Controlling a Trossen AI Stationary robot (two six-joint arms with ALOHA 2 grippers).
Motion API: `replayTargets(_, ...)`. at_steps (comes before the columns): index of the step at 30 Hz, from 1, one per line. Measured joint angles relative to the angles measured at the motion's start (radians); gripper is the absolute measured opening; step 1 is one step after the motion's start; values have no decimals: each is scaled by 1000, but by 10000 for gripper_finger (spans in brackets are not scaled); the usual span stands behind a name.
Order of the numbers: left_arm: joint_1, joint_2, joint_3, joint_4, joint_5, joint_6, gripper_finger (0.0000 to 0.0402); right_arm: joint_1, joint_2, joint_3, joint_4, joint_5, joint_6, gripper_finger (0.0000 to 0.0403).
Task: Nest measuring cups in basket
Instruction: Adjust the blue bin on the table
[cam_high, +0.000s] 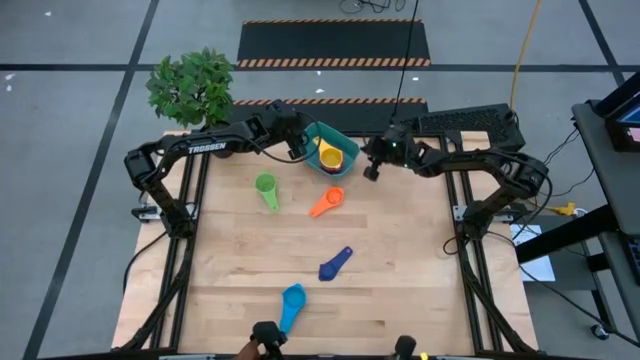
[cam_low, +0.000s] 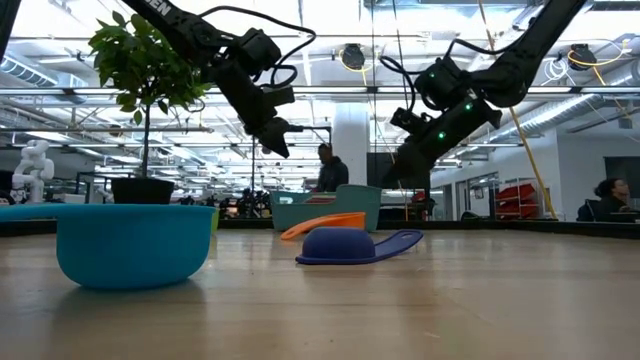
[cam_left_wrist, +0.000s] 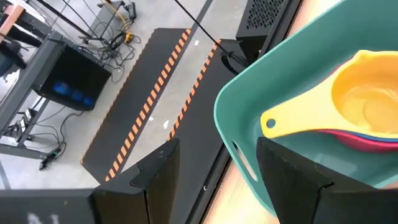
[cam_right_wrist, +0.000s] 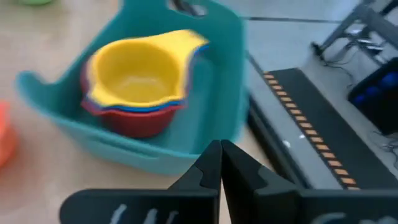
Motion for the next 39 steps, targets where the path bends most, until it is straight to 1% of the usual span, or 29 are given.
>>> replayTargets(3, 0, 0, 0, -9, 0, -3, 216, -9, 0, 0, -15, -27, 28, 1)
replayTargets(8, 6, 0, 0, -32, 0, -2, 216, 10, 0, 0, -82, -219, 116, 1)
replayTargets(10, 12, 0, 0, -30, 0, -2, 216, 37, 0, -2, -81, -265, 149, 1)
replayTargets(12, 17, 0, 0, -26, 0, -2, 216, 69, 0, -4, -82, -256, 159, 1)
replayTargets(15, 21, 0, 0, -23, 0, -3, 216, 100, 1, -10, -82, -173, 141, 1)
replayTargets(18, 20, 0, 0, -21, 0, -2, 216, 100, 24, -10, -64, -108, 113, 1)
replayTargets(21, 19, 0, 0, -21, 0, -1, 216, 74, 75, -11, 6, -114, 109, 1)
replayTargets(24, 19, 0, 0, -22, 0, -1, 216, 51, 146, -11, 94, -142, 106, 1)
replayTargets(29, 19, 0, 0, -30, 0, -3, 216, 39, 240, -7, 218, -156, 116, 1)
replayTargets(39, 19, 0, 0, -30, -1, -5, 216, 16, 253, 46, 228, -155, 112, 1)
